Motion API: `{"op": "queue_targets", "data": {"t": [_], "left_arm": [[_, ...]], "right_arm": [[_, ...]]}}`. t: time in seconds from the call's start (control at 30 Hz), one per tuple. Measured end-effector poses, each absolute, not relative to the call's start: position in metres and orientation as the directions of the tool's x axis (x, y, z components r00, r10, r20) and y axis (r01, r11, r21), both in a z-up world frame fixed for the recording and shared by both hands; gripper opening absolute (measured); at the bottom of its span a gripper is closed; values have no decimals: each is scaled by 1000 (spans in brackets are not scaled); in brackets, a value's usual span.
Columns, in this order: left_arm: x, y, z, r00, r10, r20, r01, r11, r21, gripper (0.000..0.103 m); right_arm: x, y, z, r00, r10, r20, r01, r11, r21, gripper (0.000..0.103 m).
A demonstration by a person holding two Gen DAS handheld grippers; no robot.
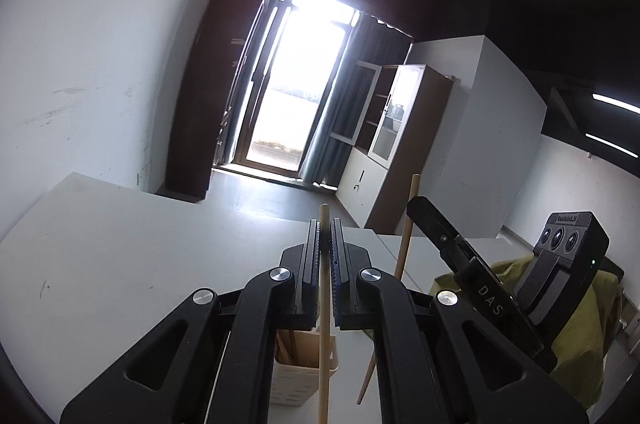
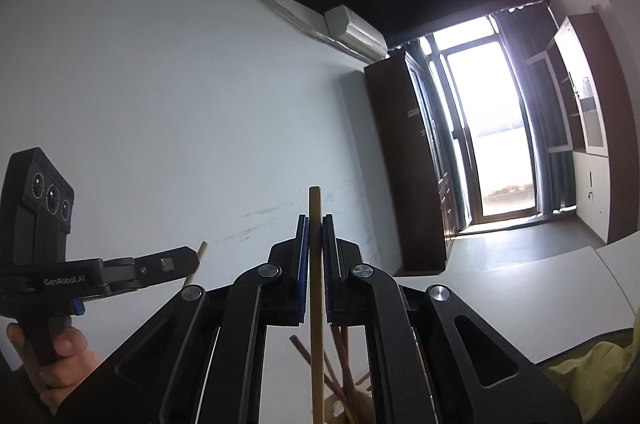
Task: Organize utensils
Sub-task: 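Lift both tools' light chopsticks and carry them over the holder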
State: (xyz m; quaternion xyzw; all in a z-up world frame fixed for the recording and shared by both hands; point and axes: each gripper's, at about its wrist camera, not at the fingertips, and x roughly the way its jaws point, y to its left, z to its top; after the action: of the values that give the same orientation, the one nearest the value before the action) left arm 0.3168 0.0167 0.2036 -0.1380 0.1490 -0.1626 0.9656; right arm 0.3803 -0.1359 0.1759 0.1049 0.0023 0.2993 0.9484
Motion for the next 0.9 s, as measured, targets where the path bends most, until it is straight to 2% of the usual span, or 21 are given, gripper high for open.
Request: {"op": "queue_targets", "data": {"t": [0.13,0.2,0.37,0.6,0.9], "left_arm": [[360,-2,202,912,-349,-217,268,905,-329,4],[380,-9,200,930,-306,-204,230,917,-327,4],[422,-23,191,934,-286,-216,203,919,-337,4],[452,-30,145,918,-280,-280,163,912,-376,4],[436,-42,135,946,-253,-202,183,933,-310,4]], "right_arm": [[395,-143,172,834,538,121,-551,813,188,7],[402,-146,167,831,537,144,-556,810,187,7],[406,-152,154,830,525,187,-556,807,199,7],[409,-154,137,835,525,164,-549,809,208,7],[405,-158,119,840,523,144,-543,811,220,7]]}}
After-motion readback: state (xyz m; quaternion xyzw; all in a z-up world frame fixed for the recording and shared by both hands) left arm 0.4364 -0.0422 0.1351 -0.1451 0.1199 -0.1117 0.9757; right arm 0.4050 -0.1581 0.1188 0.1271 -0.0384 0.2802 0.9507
